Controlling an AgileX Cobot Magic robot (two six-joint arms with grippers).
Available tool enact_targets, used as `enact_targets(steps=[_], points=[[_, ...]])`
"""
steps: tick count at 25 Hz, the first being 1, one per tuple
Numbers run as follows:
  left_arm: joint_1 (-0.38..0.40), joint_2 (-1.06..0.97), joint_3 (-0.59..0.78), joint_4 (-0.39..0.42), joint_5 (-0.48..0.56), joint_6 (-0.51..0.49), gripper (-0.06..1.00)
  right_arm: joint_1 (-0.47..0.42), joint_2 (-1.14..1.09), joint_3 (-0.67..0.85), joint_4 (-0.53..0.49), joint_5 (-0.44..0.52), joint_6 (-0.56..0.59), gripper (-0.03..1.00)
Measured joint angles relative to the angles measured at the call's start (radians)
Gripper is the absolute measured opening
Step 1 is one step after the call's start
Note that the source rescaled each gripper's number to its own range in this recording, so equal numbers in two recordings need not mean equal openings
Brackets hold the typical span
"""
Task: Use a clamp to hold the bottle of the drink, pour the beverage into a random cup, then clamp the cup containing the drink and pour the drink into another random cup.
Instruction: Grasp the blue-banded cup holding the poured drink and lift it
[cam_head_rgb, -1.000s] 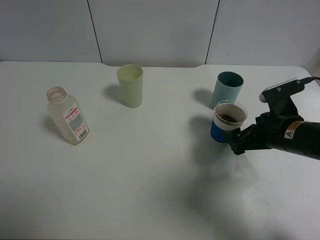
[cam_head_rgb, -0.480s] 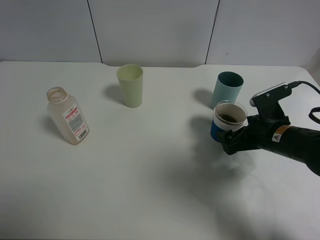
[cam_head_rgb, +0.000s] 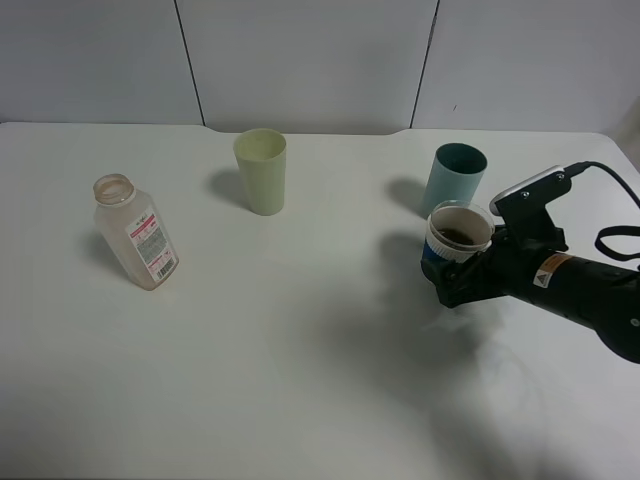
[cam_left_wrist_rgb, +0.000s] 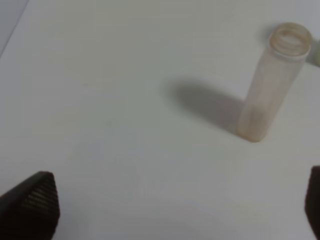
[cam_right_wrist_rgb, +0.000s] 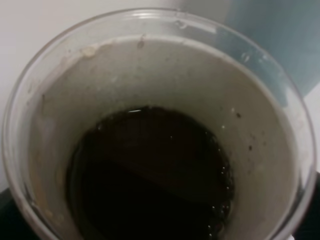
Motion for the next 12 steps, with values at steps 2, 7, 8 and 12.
enact_targets(steps=[2, 7, 8, 12], points=[[0.000, 0.000, 0.000, 0.000, 0.000, 0.000, 1.00, 0.000, 0.020, 0.000, -0.006, -0.029, 0.000, 0.75], [0.000, 0.000, 0.000, 0.000, 0.000, 0.001, 1.00, 0.000, 0.050, 0.000, -0.013, -0.081, -0.001, 0.75], [0.000, 0.000, 0.000, 0.000, 0.000, 0.001, 1.00, 0.000, 0.050, 0.000, -0.013, -0.081, -0.001, 0.75], [0.000, 0.000, 0.000, 0.000, 0.000, 0.001, 1.00, 0.000, 0.052, 0.000, -0.013, -0.083, -0.001, 0.62]])
